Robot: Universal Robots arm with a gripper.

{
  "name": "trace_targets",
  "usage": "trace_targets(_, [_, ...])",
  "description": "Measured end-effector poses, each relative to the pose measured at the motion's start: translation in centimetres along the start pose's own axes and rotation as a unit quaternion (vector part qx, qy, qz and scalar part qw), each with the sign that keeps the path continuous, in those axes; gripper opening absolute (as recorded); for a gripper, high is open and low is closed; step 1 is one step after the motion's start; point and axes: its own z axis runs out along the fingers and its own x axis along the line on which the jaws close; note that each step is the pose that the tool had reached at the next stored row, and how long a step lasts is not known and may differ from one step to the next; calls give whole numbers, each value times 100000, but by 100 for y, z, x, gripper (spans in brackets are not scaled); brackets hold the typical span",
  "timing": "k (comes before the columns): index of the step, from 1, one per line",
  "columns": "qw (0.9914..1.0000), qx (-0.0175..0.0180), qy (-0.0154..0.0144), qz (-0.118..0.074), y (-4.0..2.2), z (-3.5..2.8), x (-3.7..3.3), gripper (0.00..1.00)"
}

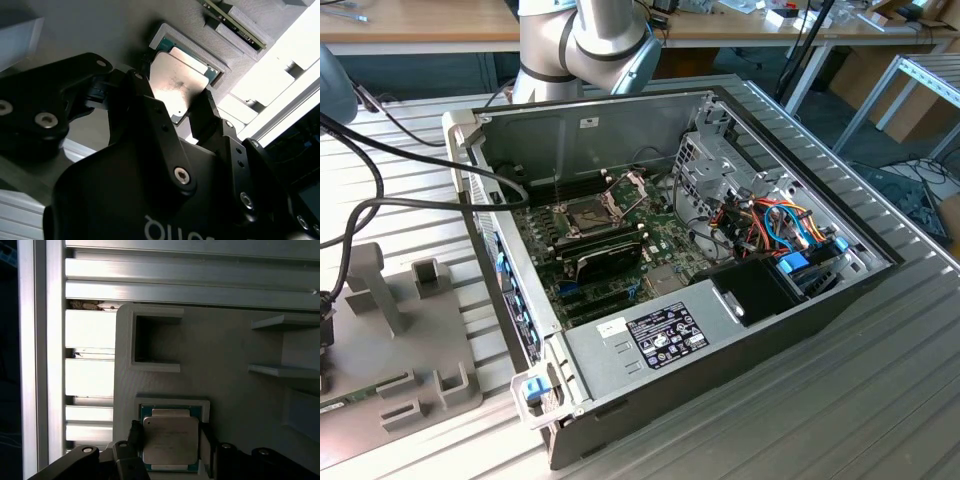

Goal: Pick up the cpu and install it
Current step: 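Pick up the cpu and move it towards the insertion slot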

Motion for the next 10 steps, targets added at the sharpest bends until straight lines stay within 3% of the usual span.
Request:
trace_targets(6, [100000, -15, -24, 4, 1, -2, -1, 55])
trace_targets(10, [100000, -1, -5, 1, -2, -41, -1, 55])
